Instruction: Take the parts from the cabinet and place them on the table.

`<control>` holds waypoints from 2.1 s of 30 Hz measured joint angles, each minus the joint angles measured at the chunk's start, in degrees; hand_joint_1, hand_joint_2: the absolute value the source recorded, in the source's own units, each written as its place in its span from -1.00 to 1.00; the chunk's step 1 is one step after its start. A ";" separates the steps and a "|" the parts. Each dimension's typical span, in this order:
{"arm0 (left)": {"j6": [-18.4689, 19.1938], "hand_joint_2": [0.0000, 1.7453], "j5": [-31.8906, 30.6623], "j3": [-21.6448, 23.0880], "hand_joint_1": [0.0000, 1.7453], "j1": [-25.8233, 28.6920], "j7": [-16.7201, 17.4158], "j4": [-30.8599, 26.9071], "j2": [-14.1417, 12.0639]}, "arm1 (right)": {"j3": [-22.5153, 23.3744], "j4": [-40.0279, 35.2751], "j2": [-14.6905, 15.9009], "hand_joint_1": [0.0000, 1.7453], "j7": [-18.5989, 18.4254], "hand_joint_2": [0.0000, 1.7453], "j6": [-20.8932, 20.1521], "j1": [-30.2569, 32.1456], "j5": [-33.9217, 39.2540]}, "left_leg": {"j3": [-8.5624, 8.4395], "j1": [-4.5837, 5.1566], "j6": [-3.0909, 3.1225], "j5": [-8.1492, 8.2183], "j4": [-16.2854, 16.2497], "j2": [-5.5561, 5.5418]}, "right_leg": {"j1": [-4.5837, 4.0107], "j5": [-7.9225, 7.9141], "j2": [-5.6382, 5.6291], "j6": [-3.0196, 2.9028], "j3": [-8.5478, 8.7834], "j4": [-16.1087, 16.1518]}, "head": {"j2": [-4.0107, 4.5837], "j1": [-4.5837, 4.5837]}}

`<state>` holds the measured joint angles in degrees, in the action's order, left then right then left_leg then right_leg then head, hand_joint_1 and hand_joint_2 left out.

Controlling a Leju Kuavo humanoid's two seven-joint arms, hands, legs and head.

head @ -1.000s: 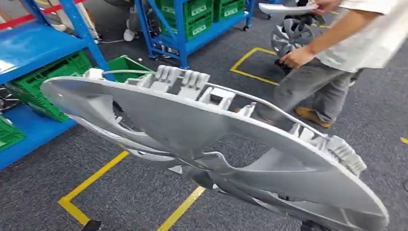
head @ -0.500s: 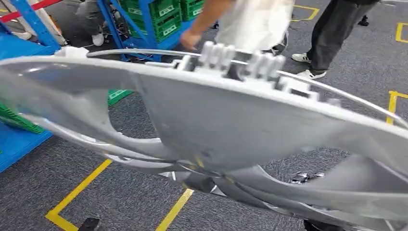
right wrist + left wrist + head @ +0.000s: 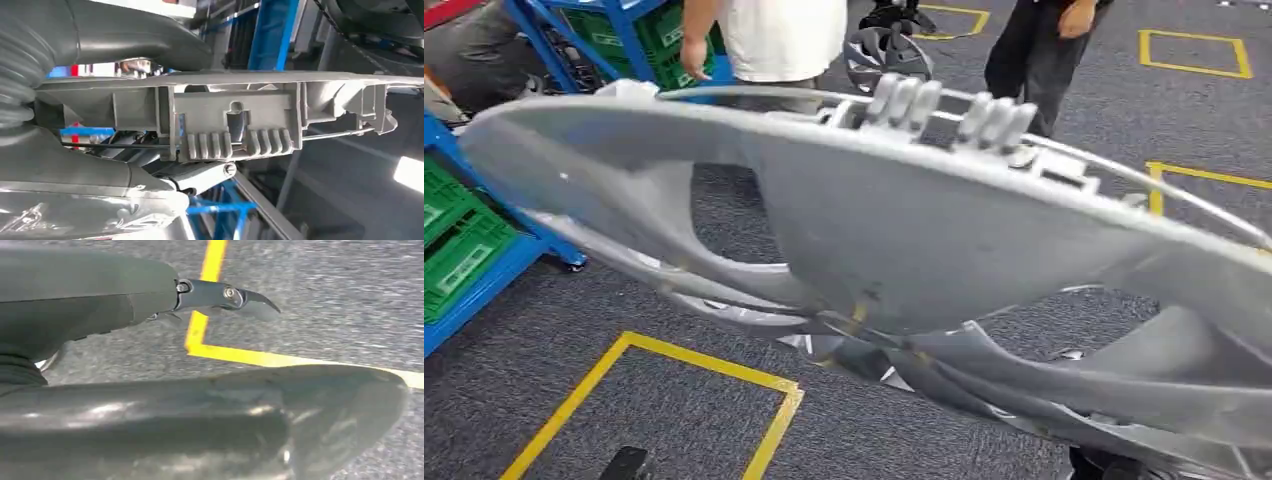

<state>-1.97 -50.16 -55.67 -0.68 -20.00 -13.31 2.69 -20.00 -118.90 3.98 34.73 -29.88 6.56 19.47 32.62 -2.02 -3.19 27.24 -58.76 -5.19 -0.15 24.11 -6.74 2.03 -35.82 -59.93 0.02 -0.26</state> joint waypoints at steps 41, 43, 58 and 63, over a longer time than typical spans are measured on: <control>0.24 -1.00 -4.02 -3.34 -1.00 -0.58 -0.26 -0.11 0.50 | -1.90 -2.05 -1.77 1.00 0.90 1.00 7.67 -0.49 -7.41 | -0.36 1.11 2.52 0.10 0.02 7.11 | 0.36 6.02 6.18 1.71 -9.01 -16.71 | 0.00 0.39; -0.18 -1.00 -4.31 -3.65 -1.00 -0.66 -0.20 -0.11 0.57 | -1.81 -2.05 -1.49 1.00 1.16 1.00 8.66 -0.15 -7.41 | -0.92 1.16 2.30 0.50 0.02 8.28 | 0.27 1.23 6.88 1.35 -3.92 -7.19 | 0.00 0.41; -0.67 -1.00 -5.71 -5.27 -1.00 -0.85 -2.27 -0.11 0.37 | 0.76 -2.21 -1.33 1.00 0.61 1.00 14.56 0.96 -10.19 | 4.69 0.98 -0.40 1.96 -9.30 5.51 | 0.21 -0.26 2.13 -1.23 0.29 0.45 | 0.00 -0.04; 1.46 -1.00 -6.43 -5.27 -1.00 -0.94 -3.17 -0.09 0.42 | 0.39 -2.56 -1.33 1.00 0.92 1.00 16.28 1.13 -10.54 | 0.95 0.61 0.37 -0.30 -0.38 2.06 | 0.50 -0.47 -0.78 0.45 -0.94 -0.15 | 0.00 -0.18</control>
<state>-0.50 -56.59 -60.94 -1.63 -23.17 -13.40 3.10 -19.60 -121.46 2.64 35.65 -13.60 7.69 8.94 33.57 -1.42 -2.82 26.94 -59.14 -3.13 0.35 23.64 -7.53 2.48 -36.77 -60.08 0.02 -0.44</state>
